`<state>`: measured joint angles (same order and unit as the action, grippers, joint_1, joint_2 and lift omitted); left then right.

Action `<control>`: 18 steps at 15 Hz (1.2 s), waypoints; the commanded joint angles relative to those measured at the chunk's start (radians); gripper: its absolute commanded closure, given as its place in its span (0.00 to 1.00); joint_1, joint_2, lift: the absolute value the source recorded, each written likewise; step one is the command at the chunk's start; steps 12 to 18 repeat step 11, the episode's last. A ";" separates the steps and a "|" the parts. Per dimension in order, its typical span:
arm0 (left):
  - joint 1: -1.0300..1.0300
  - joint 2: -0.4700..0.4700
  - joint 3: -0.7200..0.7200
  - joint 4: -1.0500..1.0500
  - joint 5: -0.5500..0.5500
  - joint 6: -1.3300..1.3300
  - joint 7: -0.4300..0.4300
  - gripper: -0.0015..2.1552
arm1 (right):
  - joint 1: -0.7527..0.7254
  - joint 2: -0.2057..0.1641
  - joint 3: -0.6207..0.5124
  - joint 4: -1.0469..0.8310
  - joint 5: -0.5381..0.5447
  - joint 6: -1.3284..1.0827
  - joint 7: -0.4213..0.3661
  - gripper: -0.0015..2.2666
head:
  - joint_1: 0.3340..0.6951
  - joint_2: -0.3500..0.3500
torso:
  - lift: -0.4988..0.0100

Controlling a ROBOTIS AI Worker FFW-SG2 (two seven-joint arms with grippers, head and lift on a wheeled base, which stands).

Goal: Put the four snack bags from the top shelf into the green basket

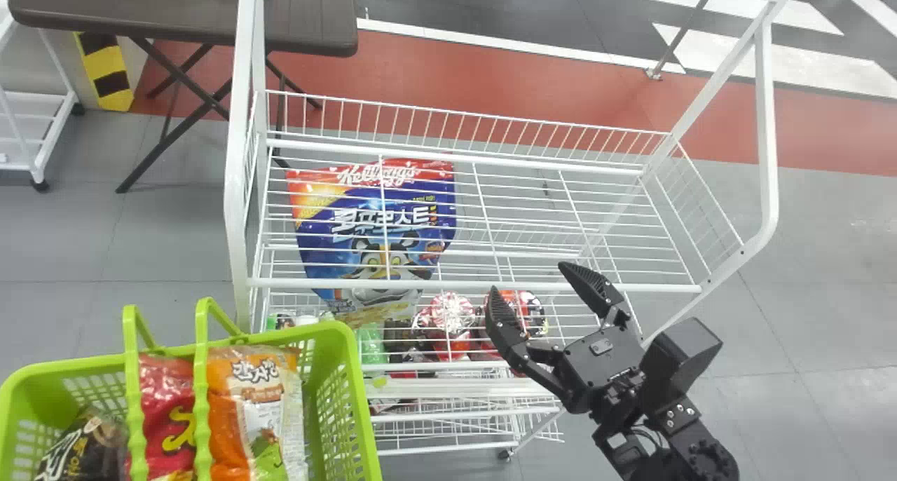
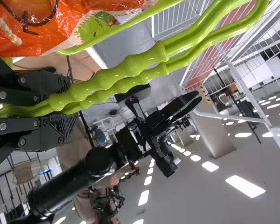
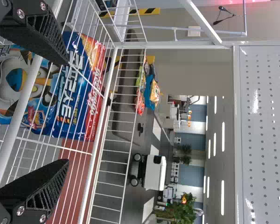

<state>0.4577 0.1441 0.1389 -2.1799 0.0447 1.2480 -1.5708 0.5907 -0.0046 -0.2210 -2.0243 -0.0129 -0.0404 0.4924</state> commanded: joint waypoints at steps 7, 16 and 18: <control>-0.016 0.003 0.001 0.006 0.004 0.003 -0.010 1.00 | 0.000 0.006 0.002 0.002 -0.007 -0.012 0.000 0.03 | 1.00 0.09 | 0.98; -0.016 0.000 0.001 0.008 0.003 0.003 -0.010 1.00 | 0.001 0.006 0.002 0.006 -0.009 -0.019 0.000 0.03 | 1.00 0.10 | 0.98; -0.016 0.000 0.001 0.008 0.003 0.003 -0.010 1.00 | 0.001 0.006 0.002 0.006 -0.009 -0.019 0.000 0.03 | 1.00 0.10 | 0.98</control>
